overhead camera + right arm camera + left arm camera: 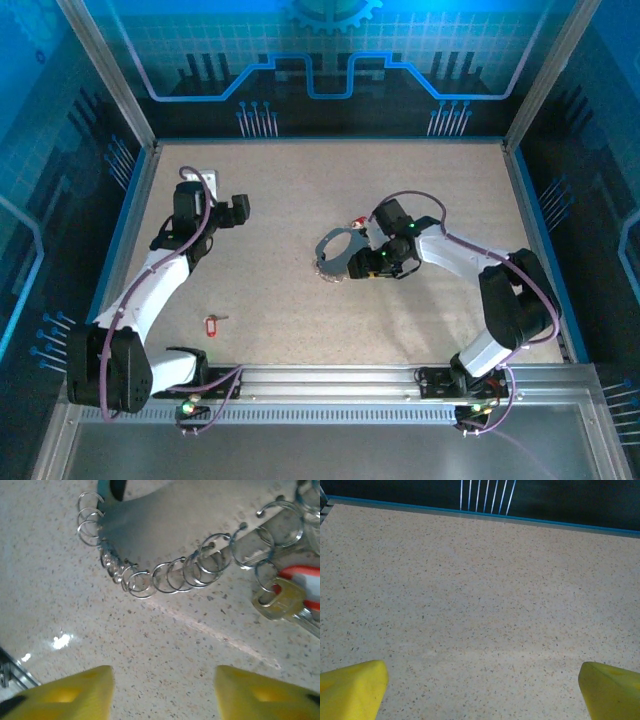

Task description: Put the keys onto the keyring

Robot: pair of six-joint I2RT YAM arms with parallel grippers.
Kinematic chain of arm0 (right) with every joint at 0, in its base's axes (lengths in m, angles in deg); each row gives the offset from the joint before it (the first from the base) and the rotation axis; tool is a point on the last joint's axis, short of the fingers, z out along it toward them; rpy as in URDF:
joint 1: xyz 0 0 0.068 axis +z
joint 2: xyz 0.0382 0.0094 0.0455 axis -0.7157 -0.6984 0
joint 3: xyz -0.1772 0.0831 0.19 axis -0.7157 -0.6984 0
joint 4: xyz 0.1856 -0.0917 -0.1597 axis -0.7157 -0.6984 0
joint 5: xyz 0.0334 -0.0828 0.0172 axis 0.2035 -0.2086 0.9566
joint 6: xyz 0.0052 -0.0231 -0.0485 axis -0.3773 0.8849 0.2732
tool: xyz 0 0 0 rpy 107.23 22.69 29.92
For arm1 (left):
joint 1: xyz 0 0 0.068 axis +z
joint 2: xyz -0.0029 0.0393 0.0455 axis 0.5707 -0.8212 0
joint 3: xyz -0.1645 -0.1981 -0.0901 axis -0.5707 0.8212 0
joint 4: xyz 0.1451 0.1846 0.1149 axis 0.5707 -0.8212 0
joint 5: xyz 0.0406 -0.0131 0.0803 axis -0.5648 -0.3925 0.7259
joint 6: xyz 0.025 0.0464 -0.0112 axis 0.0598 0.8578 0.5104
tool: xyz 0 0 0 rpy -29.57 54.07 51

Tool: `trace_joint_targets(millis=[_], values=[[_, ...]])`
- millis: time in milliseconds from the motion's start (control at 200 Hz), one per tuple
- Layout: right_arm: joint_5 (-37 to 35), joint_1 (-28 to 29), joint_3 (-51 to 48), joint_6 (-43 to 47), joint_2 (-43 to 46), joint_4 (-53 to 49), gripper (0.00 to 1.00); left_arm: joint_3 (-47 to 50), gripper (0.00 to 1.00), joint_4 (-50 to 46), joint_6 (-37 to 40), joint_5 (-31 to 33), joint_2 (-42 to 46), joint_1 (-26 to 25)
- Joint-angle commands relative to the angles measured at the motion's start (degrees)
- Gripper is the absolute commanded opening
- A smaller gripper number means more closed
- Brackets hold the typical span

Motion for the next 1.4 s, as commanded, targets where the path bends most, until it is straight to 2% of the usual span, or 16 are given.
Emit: trace_joint_targets(millis=[0, 60, 115, 235, 430, 665, 1051, 1246, 1396], values=[[-3.53, 3.78, 2.65, -1.0, 0.12, -2.77, 0.48, -1.48, 0.99, 0.13, 0.01, 0.77, 0.94, -0.45], [-6.53, 6.32, 4.92, -1.16, -1.23, -3.11, 0.43, -1.57, 0.99, 0.04, 0.15, 0.53, 1.13, -0.44], [-10.42, 8.27, 7.01, -0.68, -3.29, -3.33, 0.32, -1.69, 0.99, 0.09, 0.36, 0.38, 1.4, -0.45], [-18.6, 10.32, 11.99, 0.11, -8.58, -4.72, 0.24, -1.28, 0.99, 0.47, 0.55, 1.56, 1.55, -0.41], [-26.29, 10.41, 17.62, 1.09, -12.88, -8.34, 0.27, -1.14, 0.99, 0.28, 0.48, 1.56, 2.12, -0.45], [-28.86, 11.92, 18.25, 1.4, -16.55, -9.65, 0.28, -1.47, 0.99, 0.04, 0.31, 1.12, 1.96, -0.41], [-35.06, 12.21, 19.02, 0.44, -17.85, -11.68, 0.2, -1.27, 0.99, 0.29, 0.64, 1.23, 2.55, -0.45], [-33.82, 12.14, 20.35, 0.36, -18.12, -11.43, 0.15, -1.12, 0.99, 0.33, 0.74, 1.17, 2.6, -0.45], [-33.28, 12.1, 21.65, 0.25, -18.19, -11.26, 0.16, -1.15, 0.99, 0.32, 0.81, 1.31, 2.59, -0.45]])
